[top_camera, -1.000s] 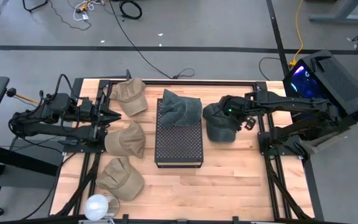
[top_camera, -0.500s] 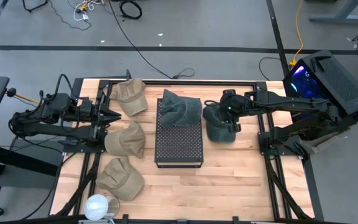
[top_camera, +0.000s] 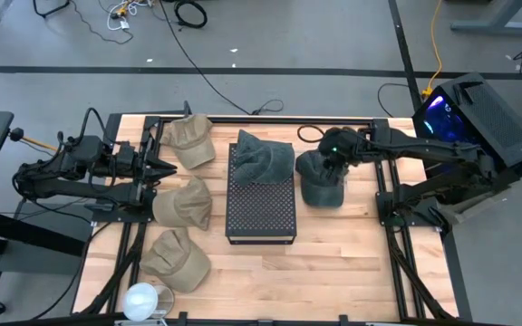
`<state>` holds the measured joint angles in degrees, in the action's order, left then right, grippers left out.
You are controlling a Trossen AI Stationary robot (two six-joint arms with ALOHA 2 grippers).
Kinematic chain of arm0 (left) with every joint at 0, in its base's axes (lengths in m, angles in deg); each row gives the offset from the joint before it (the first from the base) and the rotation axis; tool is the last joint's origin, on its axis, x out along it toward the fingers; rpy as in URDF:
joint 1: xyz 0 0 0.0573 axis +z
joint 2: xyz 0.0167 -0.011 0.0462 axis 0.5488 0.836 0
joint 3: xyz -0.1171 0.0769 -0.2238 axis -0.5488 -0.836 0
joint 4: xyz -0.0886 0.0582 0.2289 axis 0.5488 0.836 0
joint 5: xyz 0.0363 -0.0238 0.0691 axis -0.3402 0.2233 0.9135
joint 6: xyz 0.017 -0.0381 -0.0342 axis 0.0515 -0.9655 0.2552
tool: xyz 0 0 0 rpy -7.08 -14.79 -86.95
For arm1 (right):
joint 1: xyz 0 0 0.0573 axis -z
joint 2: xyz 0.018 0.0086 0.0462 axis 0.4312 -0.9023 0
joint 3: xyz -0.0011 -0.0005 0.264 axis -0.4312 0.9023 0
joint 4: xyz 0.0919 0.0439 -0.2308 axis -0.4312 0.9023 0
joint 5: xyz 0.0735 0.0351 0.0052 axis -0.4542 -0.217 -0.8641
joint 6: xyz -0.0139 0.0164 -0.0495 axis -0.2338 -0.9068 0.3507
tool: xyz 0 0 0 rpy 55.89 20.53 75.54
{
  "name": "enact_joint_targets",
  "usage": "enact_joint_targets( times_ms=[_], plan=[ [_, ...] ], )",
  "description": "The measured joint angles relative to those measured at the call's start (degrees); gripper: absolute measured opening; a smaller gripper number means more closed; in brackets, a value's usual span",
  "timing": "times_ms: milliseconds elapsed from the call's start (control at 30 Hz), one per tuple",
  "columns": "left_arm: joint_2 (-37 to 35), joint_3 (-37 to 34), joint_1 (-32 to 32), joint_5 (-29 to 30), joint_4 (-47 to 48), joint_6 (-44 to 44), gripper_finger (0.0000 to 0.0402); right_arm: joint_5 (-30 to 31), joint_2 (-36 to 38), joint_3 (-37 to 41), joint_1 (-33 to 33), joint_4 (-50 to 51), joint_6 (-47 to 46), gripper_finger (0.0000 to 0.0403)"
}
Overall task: Pick & Place hat
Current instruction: Stack the gray cap on top of the other gray cap on the shelf
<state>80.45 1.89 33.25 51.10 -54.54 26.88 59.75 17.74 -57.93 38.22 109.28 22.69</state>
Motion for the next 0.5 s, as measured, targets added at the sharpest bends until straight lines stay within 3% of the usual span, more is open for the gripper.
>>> enact_joint_targets(
  times_ms=[500],
  plan=[
    [0.0, 0.0, 0.0, 0.0, 0.0, 0.0, 0.0048, -3.4, -1.9, 0.0, 4.1, 0.1, -10.3, 0.0153]
  ],
)
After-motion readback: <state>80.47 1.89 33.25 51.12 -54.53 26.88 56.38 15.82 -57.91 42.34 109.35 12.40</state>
